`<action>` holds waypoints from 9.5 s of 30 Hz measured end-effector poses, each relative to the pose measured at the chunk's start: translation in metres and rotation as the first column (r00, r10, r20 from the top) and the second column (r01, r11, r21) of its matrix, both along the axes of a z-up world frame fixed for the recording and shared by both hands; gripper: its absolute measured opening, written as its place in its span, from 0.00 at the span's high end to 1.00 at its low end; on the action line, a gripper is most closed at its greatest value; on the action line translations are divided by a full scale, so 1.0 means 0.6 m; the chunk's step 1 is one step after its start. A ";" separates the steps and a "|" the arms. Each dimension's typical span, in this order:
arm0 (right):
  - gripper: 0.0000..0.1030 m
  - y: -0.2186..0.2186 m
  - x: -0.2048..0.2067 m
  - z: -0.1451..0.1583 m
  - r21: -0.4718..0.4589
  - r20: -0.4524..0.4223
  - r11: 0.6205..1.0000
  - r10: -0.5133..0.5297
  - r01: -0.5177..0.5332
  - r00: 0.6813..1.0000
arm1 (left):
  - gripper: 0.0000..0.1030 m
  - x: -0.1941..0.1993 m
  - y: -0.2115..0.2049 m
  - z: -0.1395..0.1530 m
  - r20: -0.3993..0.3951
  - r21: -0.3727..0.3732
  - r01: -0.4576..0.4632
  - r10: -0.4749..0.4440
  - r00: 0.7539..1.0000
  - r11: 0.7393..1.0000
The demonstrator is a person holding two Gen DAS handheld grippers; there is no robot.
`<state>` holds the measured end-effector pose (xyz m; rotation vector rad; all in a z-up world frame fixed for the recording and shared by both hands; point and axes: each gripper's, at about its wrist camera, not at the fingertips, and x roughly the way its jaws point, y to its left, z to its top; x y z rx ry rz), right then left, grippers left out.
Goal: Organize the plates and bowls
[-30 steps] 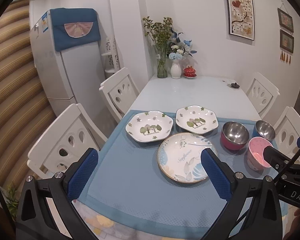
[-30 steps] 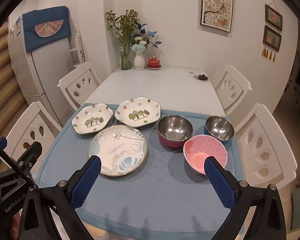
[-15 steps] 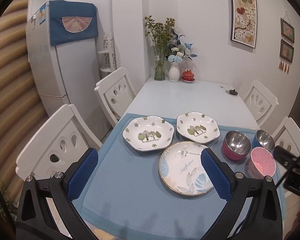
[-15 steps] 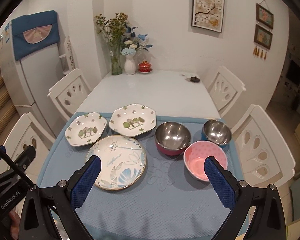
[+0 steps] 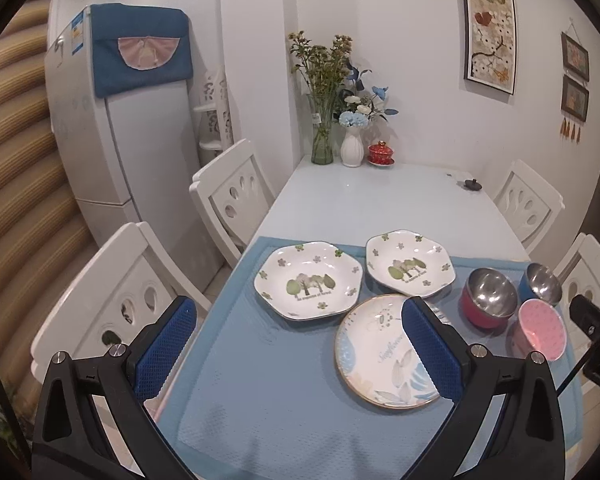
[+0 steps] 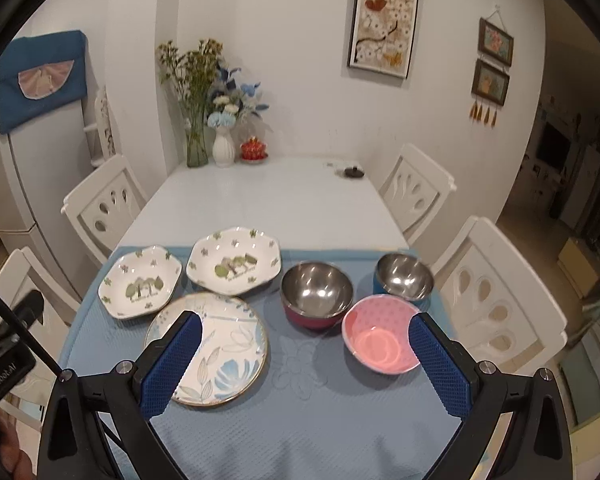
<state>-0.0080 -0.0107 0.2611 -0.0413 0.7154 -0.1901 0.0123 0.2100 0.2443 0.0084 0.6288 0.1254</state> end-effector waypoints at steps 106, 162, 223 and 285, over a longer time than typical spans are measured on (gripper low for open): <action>0.62 0.014 0.237 -0.375 0.318 -0.456 0.947 0.186 -0.035 0.870 | 0.49 0.227 -0.011 -0.353 -0.435 -0.359 0.149 -0.306 0.847 0.921; 0.12 -0.027 -0.216 0.016 0.074 0.126 0.976 0.195 -0.205 0.973 | 0.25 -0.156 -0.047 0.055 0.071 -0.193 0.210 -0.200 0.977 0.958; 0.60 0.228 0.442 -0.387 0.462 -0.447 0.886 0.261 -0.029 0.856 | 0.38 0.470 0.252 -0.367 -0.332 -0.493 0.125 -0.319 0.888 0.861; 0.69 0.269 0.446 -0.333 0.354 -0.358 0.882 0.435 -0.311 0.826 | 0.61 0.379 0.244 -0.320 -0.257 -0.406 0.119 -0.238 0.937 0.906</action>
